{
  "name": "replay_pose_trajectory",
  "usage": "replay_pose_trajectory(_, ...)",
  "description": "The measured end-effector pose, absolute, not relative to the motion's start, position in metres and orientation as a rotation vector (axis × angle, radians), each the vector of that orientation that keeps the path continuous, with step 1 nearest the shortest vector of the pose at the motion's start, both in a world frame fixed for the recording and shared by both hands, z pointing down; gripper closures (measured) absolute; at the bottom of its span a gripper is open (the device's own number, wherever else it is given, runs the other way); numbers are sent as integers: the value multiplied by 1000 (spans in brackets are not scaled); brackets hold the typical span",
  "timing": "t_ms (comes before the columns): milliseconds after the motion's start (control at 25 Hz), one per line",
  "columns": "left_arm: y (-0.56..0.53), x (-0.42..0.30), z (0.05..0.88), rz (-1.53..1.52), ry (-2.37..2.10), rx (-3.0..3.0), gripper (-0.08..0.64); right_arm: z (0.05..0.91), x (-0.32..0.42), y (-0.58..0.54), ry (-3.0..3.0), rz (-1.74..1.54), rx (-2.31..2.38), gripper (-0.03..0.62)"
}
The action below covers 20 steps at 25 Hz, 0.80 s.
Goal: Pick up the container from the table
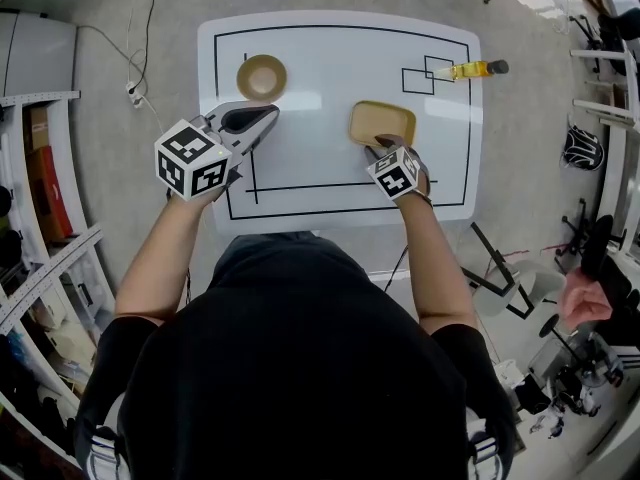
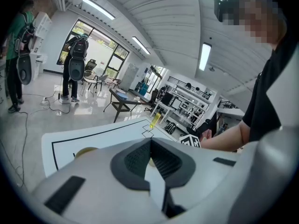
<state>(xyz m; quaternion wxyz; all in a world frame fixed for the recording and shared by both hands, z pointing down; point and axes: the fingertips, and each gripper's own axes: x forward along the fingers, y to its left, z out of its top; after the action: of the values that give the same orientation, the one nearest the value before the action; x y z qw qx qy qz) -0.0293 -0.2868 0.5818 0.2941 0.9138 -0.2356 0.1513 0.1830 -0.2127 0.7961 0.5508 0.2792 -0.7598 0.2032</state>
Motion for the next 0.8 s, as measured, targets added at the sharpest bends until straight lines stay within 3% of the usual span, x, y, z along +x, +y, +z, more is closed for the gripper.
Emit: replay_pose_trajectory(800, -280, -24, 578, 416, -611, 2442, 552, 798, 178, -211, -1803, 472, 662, 533)
